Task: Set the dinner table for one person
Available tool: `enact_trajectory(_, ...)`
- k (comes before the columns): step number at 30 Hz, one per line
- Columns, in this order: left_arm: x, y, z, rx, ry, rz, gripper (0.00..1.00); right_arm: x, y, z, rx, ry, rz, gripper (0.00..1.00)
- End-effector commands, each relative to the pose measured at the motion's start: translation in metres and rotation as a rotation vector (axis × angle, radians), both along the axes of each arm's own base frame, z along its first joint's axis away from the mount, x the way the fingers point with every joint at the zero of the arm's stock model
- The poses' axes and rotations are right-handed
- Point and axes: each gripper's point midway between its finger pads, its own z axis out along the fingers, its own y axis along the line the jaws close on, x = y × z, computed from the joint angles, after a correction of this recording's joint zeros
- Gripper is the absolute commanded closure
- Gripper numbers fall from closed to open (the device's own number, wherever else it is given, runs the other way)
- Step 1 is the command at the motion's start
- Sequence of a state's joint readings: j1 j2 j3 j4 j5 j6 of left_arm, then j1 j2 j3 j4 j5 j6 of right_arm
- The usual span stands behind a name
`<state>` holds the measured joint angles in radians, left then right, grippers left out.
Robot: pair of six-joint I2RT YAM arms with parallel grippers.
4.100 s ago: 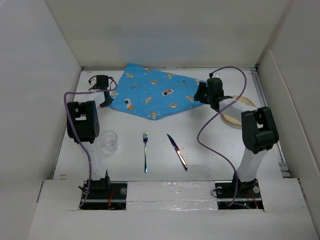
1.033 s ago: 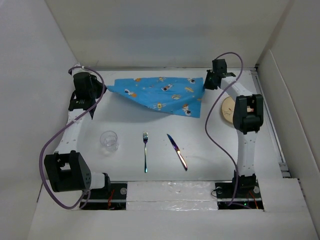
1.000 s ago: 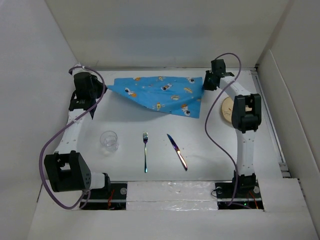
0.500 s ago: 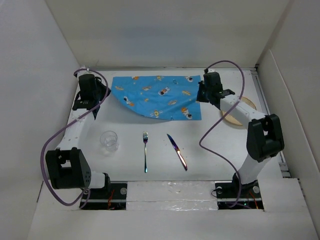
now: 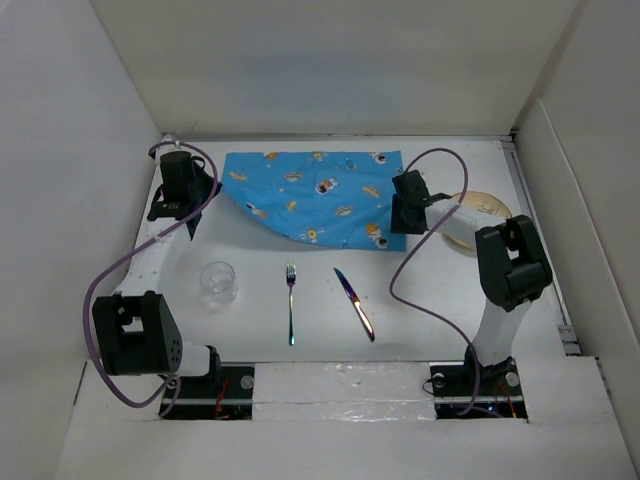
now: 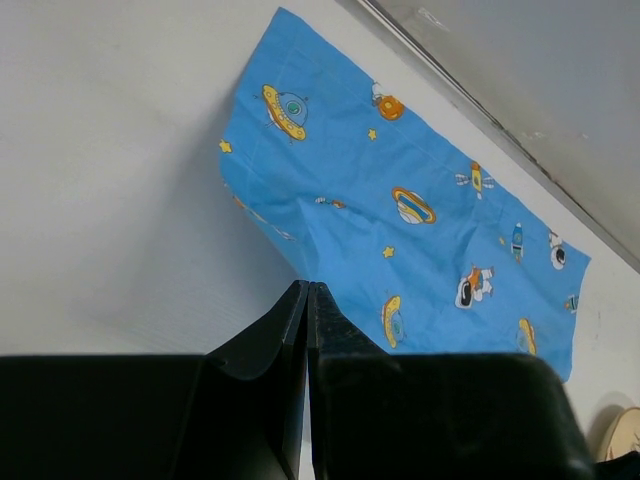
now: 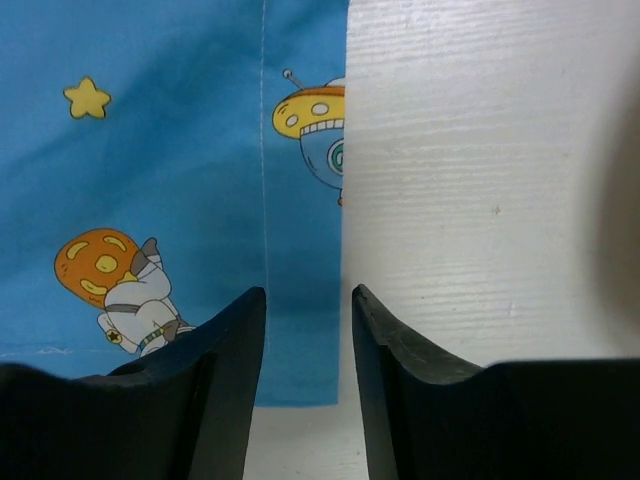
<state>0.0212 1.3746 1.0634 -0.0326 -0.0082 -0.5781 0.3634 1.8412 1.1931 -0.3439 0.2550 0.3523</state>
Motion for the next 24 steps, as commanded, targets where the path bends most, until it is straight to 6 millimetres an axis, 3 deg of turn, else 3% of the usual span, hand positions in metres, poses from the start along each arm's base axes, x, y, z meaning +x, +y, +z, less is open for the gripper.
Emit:
enact_trajectory(1, 0.007, 0.007, 0.009, 0.020, -0.049, 0.031, 1.00, -0.005, 0.009, 0.004, -0.036, 0.020, -0.015, 0.56)
enact_trajectory(4, 0.008, 0.013, -0.010, 0.038, 0.001, 0.059, 1.00, -0.015, 0.010, 0.004, -0.030, 0.039, -0.022, 0.62)
enact_trajectory(6, 0.007, 0.021, -0.036, 0.057, 0.088, 0.094, 1.00, -0.023, 0.005, 0.003, -0.039, 0.051, -0.027, 0.71)
enact_trajectory(10, -0.007, 0.023, -0.052, 0.054, 0.173, 0.115, 1.00, -0.010, -0.004, 0.021, -0.042, -0.004, -0.056, 0.76)
enact_trajectory(15, -0.029, 0.027, -0.051, 0.069, 0.180, 0.140, 1.00, 0.039, -0.013, 0.050, 0.020, -0.094, -0.068, 0.51)
enact_trajectory(17, -0.036, 0.030, -0.054, 0.073, 0.202, 0.160, 0.93, 0.056, -0.014, 0.052, 0.052, -0.111, -0.064, 0.48)
enact_trajectory(18, -0.041, 0.030, -0.057, 0.073, 0.221, 0.164, 0.85, 0.065, -0.025, 0.050, 0.067, -0.112, -0.084, 0.47)
enact_trajectory(19, -0.043, 0.028, -0.058, 0.067, 0.226, 0.151, 0.60, 0.079, -0.025, 0.059, 0.098, -0.135, -0.082, 0.46)
enact_trajectory(21, -0.047, 0.028, -0.051, 0.063, 0.211, 0.158, 0.39, 0.093, -0.028, 0.046, 0.143, -0.105, -0.076, 0.45)
enact_trajectory(22, -0.049, 0.028, -0.035, 0.061, 0.163, 0.158, 0.30, 0.107, -0.023, 0.056, 0.160, -0.132, -0.068, 0.45)
enact_trajectory(23, -0.051, 0.027, -0.029, 0.056, 0.141, 0.156, 0.29, 0.110, -0.027, 0.052, 0.159, -0.113, -0.067, 0.45)
enact_trajectory(24, -0.051, 0.027, -0.017, 0.049, 0.096, 0.157, 0.28, 0.115, -0.025, 0.036, 0.153, -0.081, -0.063, 0.45)
